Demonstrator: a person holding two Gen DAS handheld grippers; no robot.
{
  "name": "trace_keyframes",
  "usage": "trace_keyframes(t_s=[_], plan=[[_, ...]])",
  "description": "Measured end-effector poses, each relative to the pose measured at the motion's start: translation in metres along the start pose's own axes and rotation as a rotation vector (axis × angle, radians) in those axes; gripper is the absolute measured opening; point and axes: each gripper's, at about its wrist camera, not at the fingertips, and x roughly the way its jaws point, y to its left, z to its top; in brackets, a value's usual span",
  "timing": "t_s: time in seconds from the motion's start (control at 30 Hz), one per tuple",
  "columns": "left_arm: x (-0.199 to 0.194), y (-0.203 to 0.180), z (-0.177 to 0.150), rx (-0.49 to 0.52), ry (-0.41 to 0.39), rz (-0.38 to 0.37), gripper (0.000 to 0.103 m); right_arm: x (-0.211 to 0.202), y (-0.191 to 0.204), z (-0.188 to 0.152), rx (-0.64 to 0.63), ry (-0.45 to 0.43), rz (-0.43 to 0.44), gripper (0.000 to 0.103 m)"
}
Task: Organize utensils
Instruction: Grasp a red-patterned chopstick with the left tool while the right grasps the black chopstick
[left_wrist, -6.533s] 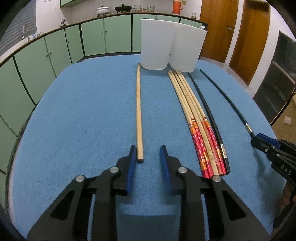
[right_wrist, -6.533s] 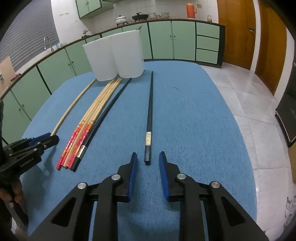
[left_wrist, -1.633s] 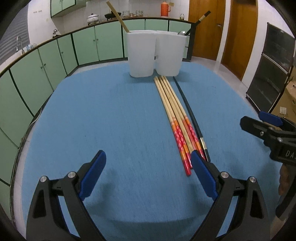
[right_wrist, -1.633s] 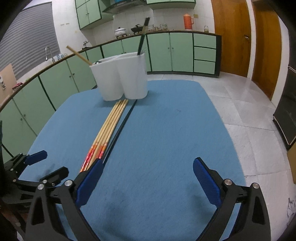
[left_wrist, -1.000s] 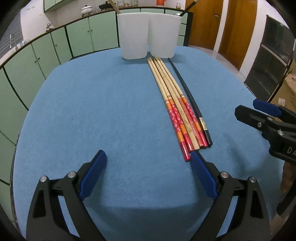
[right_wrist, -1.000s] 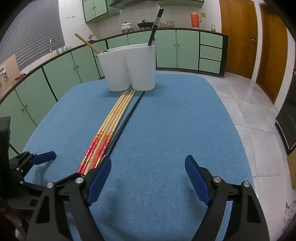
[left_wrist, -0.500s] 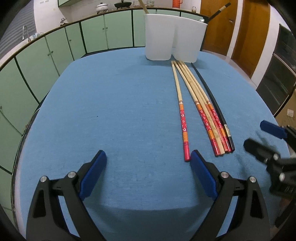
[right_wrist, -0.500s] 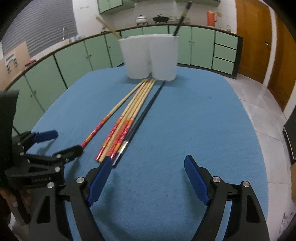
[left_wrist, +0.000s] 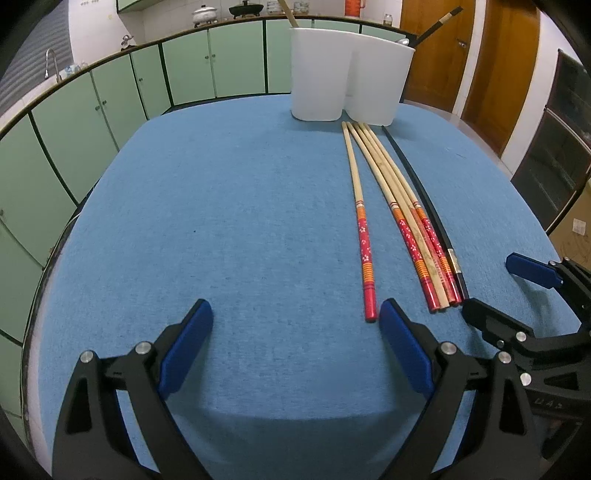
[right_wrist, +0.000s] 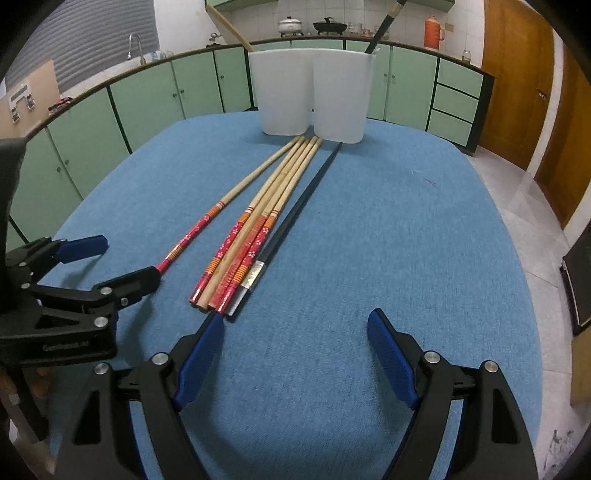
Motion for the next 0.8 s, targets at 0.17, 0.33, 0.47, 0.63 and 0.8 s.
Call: trace_keyframes(t_s=[0.17,0.33,0.47,0.63,0.8], plan=[[0.000,0.000,0.000,0.001,0.001,0.000,0.089,0.005,-0.001,0.003,0.005,0.005,-0.012,0.079],[0.000,0.000,0.000,0.001,0.001,0.001,0.089,0.006,-0.008,0.004,0.031,0.004,-0.037,0.078],[0.000,-0.001,0.000,0.002,0.001,0.002,0.089,0.006,-0.017,0.003,0.049,0.002,-0.044,0.078],[0.000,-0.001,-0.001,0.006,0.000,0.000,0.089,0.002,-0.020,0.002,0.061,-0.009,-0.070,0.078],[0.000,-0.001,-0.002,0.007,-0.001,-0.001,0.088,-0.004,-0.029,-0.002,0.079,-0.011,-0.100,0.077]])
